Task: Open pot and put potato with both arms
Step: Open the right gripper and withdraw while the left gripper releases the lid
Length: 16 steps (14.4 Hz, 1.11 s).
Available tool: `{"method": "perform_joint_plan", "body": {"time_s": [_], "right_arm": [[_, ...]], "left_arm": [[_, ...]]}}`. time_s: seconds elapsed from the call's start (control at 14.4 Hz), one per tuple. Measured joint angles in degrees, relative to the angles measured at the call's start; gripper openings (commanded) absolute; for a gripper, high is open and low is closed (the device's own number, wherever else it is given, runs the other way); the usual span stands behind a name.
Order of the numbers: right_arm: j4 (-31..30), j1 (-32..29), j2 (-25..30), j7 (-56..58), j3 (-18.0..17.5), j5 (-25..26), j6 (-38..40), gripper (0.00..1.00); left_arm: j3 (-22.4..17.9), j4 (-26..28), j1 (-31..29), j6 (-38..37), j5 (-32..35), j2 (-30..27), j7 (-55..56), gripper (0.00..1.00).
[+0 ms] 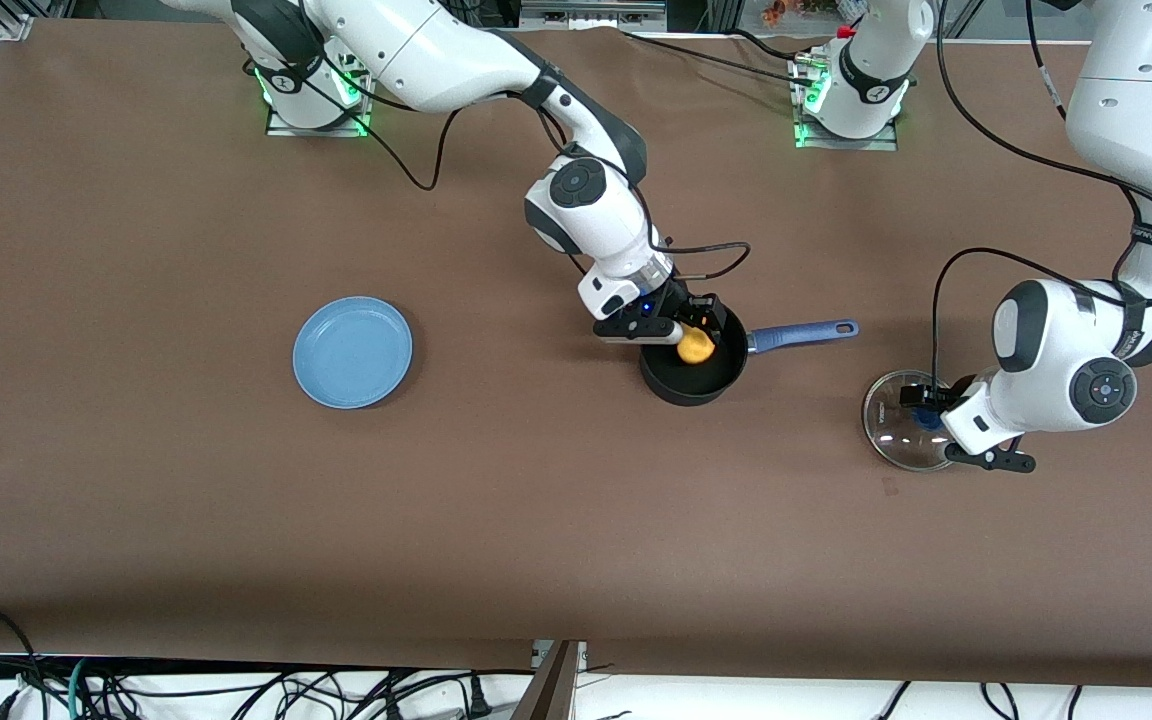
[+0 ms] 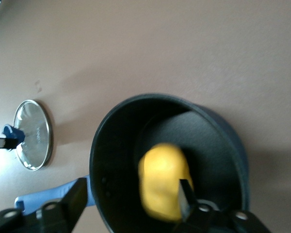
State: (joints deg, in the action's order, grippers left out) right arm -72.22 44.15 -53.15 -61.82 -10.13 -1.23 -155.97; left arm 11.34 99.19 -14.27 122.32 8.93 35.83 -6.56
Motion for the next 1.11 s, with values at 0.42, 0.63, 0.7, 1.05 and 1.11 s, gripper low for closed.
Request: {"method": "perform_joint_plan", "body": {"time_s": [0.42, 0.63, 0.7, 1.05, 1.11], "right_arm": [[6.63, -6.21, 5.4, 13.01, 0.4, 0.1, 28.06, 1.0], [7.04, -12.1, 11.83, 24.84, 0.58, 0.1, 41.95, 1.0], [7.05, -14.32, 13.88, 27.73, 0.65, 0.11, 46.7, 1.0], [7.08, -24.78, 21.8, 40.84, 1.55, 2.53, 65.38, 1.0], [7.08, -26.02, 23.5, 43.79, 2.5, 3.91, 68.25, 1.0]], "left_arm": [[2.13, -2.02, 0.11, -9.1, 0.0, -8.8, 0.0, 1.0], [3.1, -2.16, 0.13, -14.37, 0.0, -16.59, 0.0, 1.0], [3.49, -2.19, 0.16, -15.71, 0.0, -19.18, 0.0, 1.0], [4.0, -5.48, 0.2, -25.61, -0.03, -28.8, 0.0, 1.0], [4.22, -7.67, 0.18, -29.88, -0.47, -29.41, 0.0, 1.0]]}}
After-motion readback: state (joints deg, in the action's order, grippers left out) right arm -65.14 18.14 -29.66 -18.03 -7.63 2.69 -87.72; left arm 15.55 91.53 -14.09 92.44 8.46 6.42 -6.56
